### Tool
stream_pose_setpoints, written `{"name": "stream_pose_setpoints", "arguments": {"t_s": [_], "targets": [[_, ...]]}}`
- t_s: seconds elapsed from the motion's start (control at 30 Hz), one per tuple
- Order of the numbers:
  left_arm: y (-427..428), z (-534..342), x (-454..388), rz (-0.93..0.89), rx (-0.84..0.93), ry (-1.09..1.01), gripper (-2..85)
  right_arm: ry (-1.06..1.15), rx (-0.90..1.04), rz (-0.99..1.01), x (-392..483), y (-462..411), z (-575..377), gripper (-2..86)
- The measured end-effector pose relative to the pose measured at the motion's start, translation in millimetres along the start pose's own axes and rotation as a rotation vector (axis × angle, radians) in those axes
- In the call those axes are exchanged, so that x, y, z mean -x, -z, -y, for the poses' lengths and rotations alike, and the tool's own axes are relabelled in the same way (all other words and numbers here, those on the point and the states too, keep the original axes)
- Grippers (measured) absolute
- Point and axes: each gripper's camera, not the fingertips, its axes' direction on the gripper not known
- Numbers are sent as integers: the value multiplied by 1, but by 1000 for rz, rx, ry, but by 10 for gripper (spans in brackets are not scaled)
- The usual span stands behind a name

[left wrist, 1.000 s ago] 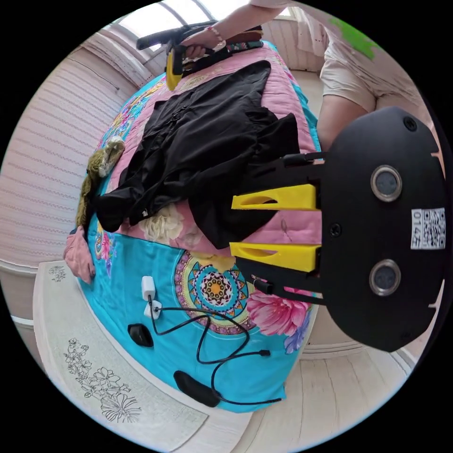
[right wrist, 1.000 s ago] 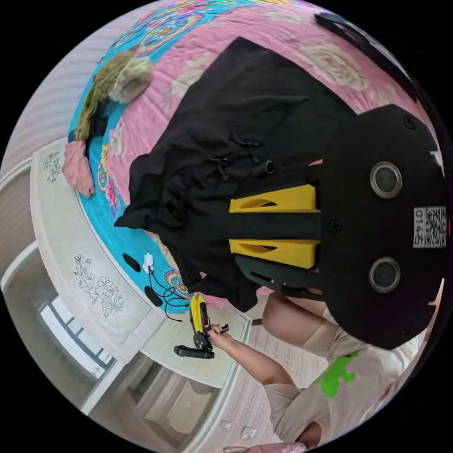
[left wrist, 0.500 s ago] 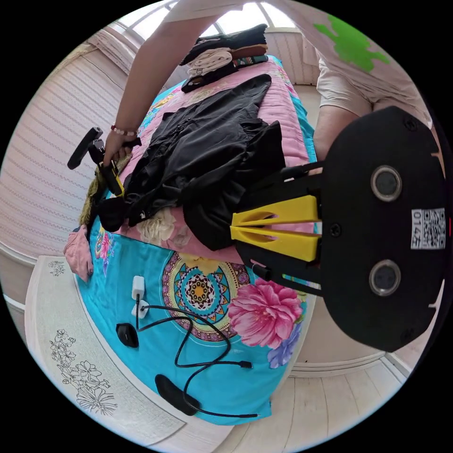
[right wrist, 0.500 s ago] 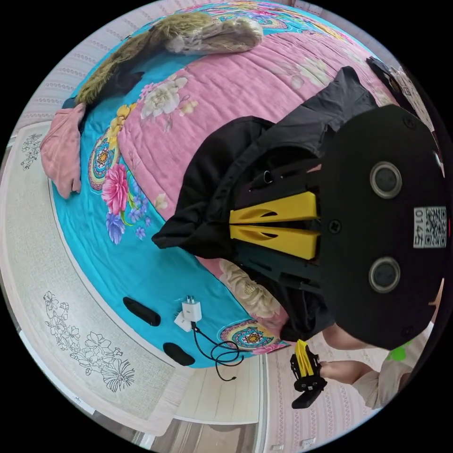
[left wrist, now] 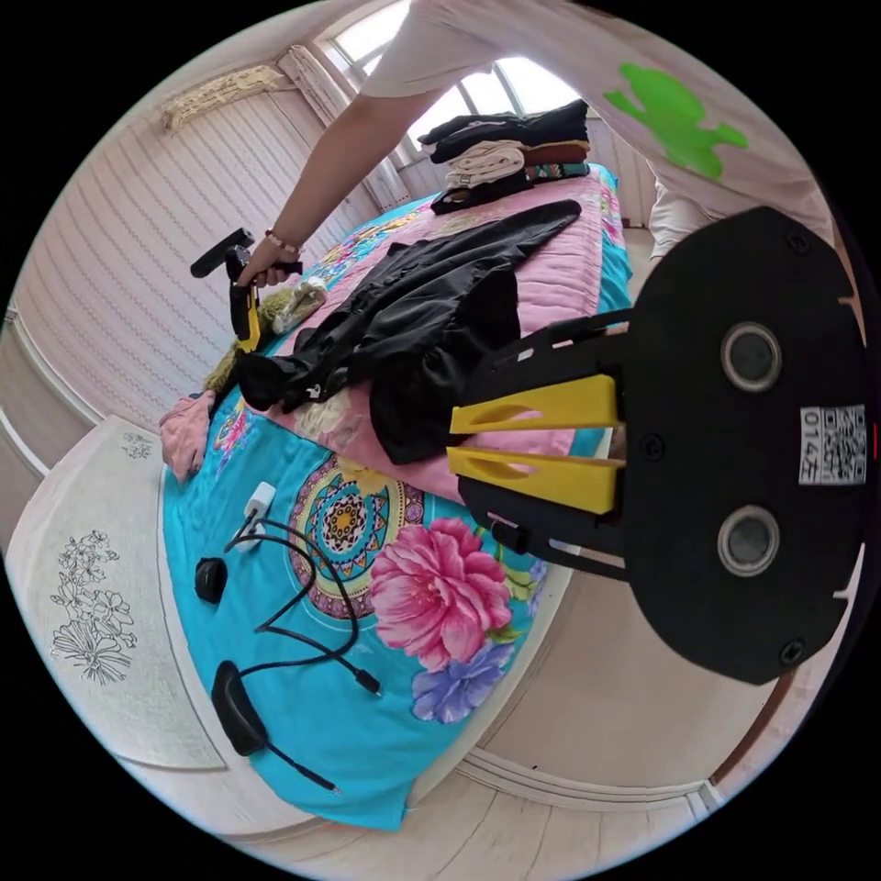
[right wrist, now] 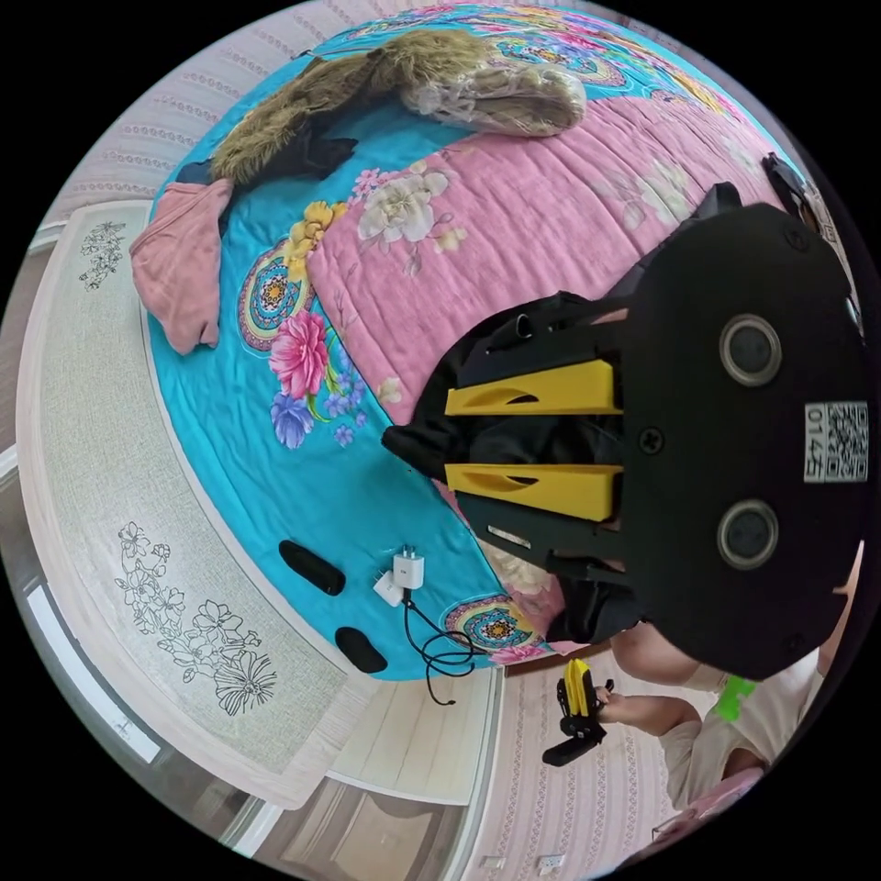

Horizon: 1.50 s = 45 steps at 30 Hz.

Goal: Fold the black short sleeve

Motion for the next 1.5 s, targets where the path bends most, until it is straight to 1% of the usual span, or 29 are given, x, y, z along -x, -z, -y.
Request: {"name": "stream_pose_setpoints", "arguments": {"t_s": [0.1,0.23,0.33,0.37,0.47,0.53,0.57,0.6,0.63,0.7,0.73,0.83,0.9,0.97,1.1,1.13,1.2,1.23,1.27,1.33,1.4,1.43,1.5], "targets": [[10,5,2,3,-25,-29,56,-29,14,43,-3,-17,13,83],[-12,29,-4,3,59,-91,75,-76,-2,34,-3,-35,30,83],[-32,45,-9,14,116,-126,85,-110,62,-72,-6,-59,43,89],[-40,51,-11,21,144,-140,89,-126,115,-128,-8,-71,47,96],[-48,59,-12,22,156,-145,86,-138,186,-225,-13,-96,49,111],[-46,63,-10,11,151,-130,81,-152,200,-253,-15,-107,48,98],[-43,64,-9,8,139,-127,79,-152,237,-240,-15,-115,48,64],[-40,65,-8,12,134,-123,79,-129,258,-208,-13,-119,48,9],[-35,66,-8,23,122,-121,78,-122,246,-210,-11,-118,48,6],[-26,68,-7,31,106,-116,76,-82,135,-249,3,-105,46,-4],[-20,69,-7,27,96,-115,75,-66,111,-255,7,-100,46,-5],[-6,75,-11,38,67,-132,73,64,-36,-298,37,-76,34,-7],[3,82,-16,24,36,-151,72,183,-108,-388,67,-64,15,-7],[10,99,-26,4,12,-202,74,267,-138,-441,88,-61,-5,-7],[9,144,-46,-13,15,-302,93,441,-205,-626,136,-67,-52,-7],[5,163,-54,-30,27,-343,102,464,-212,-660,142,-70,-58,-7],[-4,195,-71,-42,37,-416,120,499,-244,-815,157,-82,-74,-8],[-10,219,-84,-34,45,-459,128,499,-258,-841,159,-84,-77,-8],[-18,244,-99,-21,53,-498,132,495,-279,-846,160,-85,-82,-9],[-35,282,-118,-17,77,-534,132,450,-256,-751,155,-84,-83,-9],[-58,321,-132,-24,138,-528,127,355,-220,-532,137,-74,-80,-9],[-75,345,-138,-13,177,-508,119,326,-225,-481,131,-70,-80,-9],[-99,375,-142,-17,202,-464,112,259,-230,-323,110,-59,-81,-10]]}}
